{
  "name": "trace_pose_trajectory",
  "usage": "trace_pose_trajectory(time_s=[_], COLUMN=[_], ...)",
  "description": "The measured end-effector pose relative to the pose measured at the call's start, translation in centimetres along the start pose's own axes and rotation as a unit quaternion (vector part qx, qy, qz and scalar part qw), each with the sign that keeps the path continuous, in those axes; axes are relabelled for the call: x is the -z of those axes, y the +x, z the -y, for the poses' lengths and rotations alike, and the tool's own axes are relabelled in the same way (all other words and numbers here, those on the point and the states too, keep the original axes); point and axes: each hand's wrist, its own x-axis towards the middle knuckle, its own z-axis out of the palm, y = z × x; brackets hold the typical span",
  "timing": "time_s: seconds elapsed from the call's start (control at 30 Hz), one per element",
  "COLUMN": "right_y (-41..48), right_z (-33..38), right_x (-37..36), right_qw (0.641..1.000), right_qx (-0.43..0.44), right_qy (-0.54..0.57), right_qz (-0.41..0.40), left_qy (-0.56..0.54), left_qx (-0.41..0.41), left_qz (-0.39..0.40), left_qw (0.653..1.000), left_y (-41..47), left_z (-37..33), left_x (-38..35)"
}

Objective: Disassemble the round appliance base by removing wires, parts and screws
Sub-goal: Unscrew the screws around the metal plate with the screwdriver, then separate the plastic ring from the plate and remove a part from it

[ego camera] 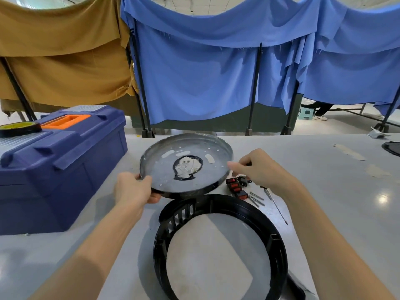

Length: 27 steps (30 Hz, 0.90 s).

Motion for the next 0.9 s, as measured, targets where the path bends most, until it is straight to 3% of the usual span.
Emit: trace_pose_trajectory(time_s=[0.07,0.2,0.53,0.7,0.9], right_y=[-0.4,-0.2,-0.1,0.0,-0.4], right_z=[0.1,0.0,-0.3,-0.4,-0.1], right_x=[0.2,-0.1,-0.3,-0.3,-0.1], right_qw=[0.999,0.996,0.992,0.988,0.977], right_qx=[0.012,0.009,-0.015,-0.035,-0.052], right_qy=[-0.017,-0.059,-0.072,-0.095,-0.146], right_qz=[0.05,0.069,0.104,0.121,0.144], left_qy=[-0.006,-0.008,0.052,-0.012,-0.059], left_qx=[-0.005,0.021,0.04,0.102,0.096], left_qz=[-0.036,-0.11,-0.164,-0.112,-0.053], left_qw=[0.999,0.994,0.984,0.988,0.992], left_y=[0.6,1.3,1.9,2.8,3.3], left_z=[0.5,1.6,2.5,3.9,4.7], left_x=[0.6,1.6,2.4,2.6,3.0])
